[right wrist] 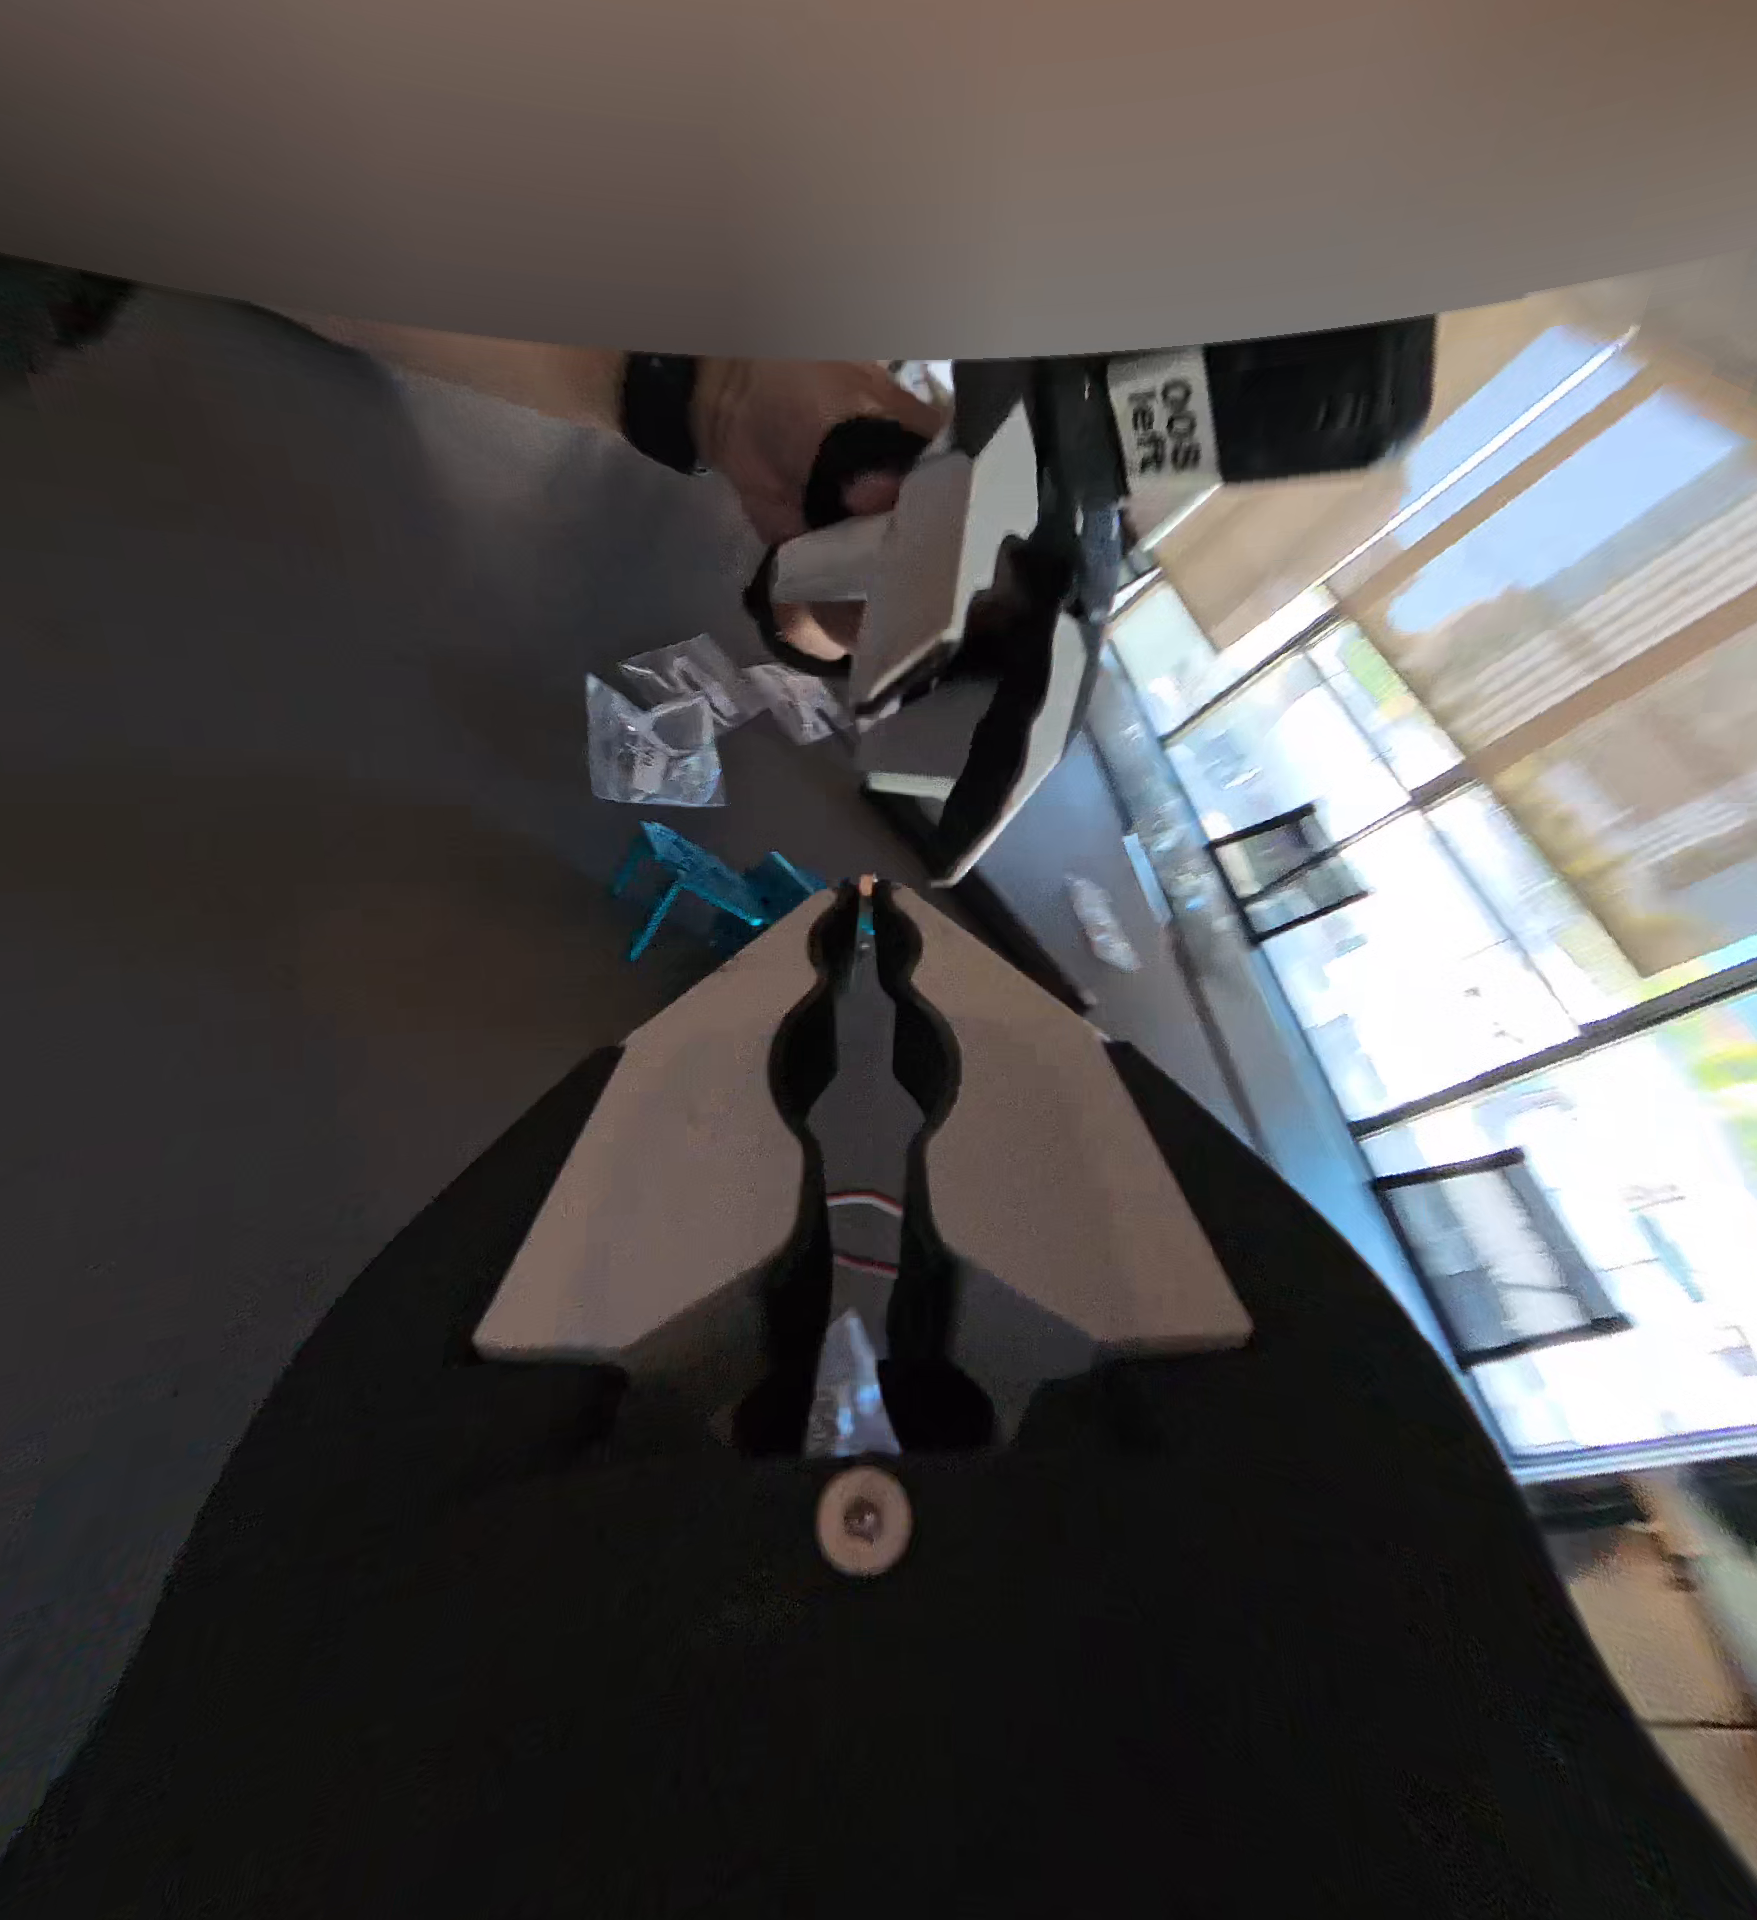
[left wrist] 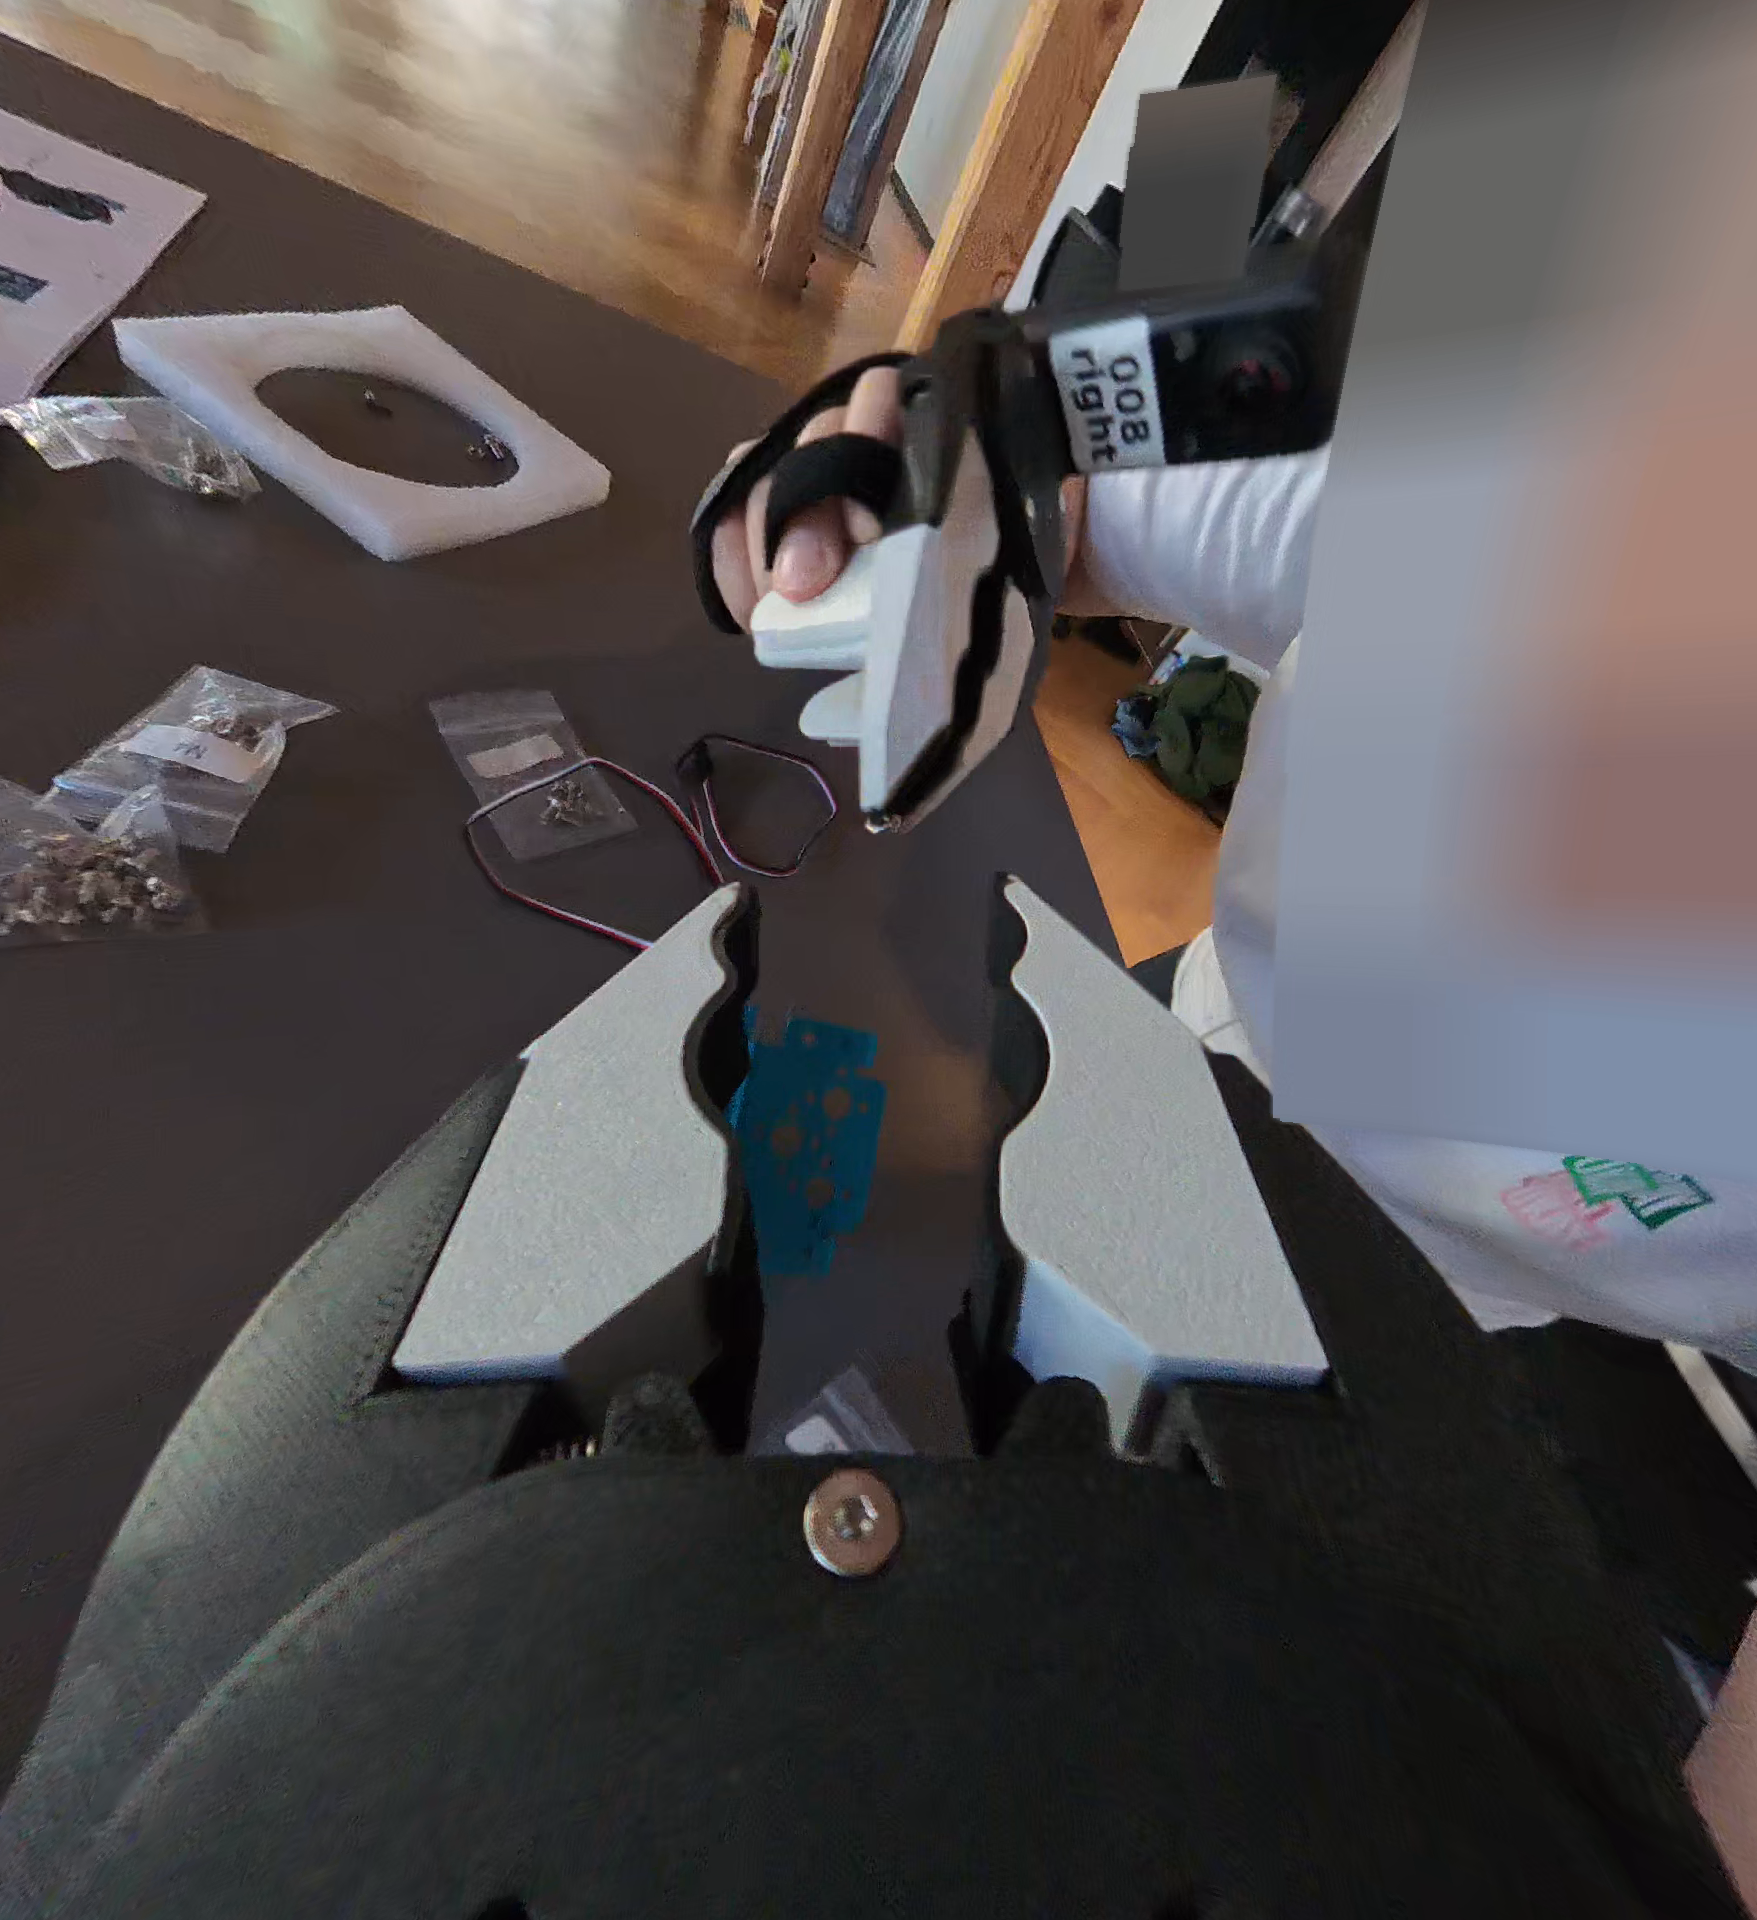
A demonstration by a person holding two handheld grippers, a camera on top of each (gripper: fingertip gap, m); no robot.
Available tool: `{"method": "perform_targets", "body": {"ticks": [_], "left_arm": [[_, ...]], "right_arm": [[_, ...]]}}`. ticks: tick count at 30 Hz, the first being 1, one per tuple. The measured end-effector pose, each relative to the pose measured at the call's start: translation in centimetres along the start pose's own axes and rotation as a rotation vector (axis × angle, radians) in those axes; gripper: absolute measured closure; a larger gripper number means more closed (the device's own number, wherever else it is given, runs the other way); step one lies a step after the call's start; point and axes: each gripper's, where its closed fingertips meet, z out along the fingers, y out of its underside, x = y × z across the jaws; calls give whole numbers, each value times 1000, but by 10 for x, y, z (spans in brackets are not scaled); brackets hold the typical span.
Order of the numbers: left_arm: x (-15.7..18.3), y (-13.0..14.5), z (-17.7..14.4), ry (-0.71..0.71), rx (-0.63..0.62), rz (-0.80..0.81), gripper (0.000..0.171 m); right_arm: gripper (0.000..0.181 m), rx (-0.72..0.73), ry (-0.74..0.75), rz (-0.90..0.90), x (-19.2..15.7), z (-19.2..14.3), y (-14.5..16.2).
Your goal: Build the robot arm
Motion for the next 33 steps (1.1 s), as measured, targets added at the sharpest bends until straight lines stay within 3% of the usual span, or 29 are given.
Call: {"method": "perform_targets", "body": {"ticks": [5, 10, 12, 18, 28, 33], "left_arm": [[8, -1, 16, 34, 2, 31, 144], [10, -2, 25, 6, 3, 114, 155], [10, -1, 26, -13, -2, 143, 162], [9, 0, 30, -6, 1, 140, 157], [10, 0, 29, -34, 0, 206, 164], [0, -5, 24, -164, 6, 345, 165]], "right_arm": [[180, -39, 152, -279, 5, -1, -3], [180, -17, 159, -324, 3, -1, -7], [180, -9, 156, -327, 3, -3, -8], [180, 15, 127, -326, -2, -3, -8], [179, 33, 108, -318, -5, -4, -7], [171, 66, 94, -107, 10, -9, -5]]}}
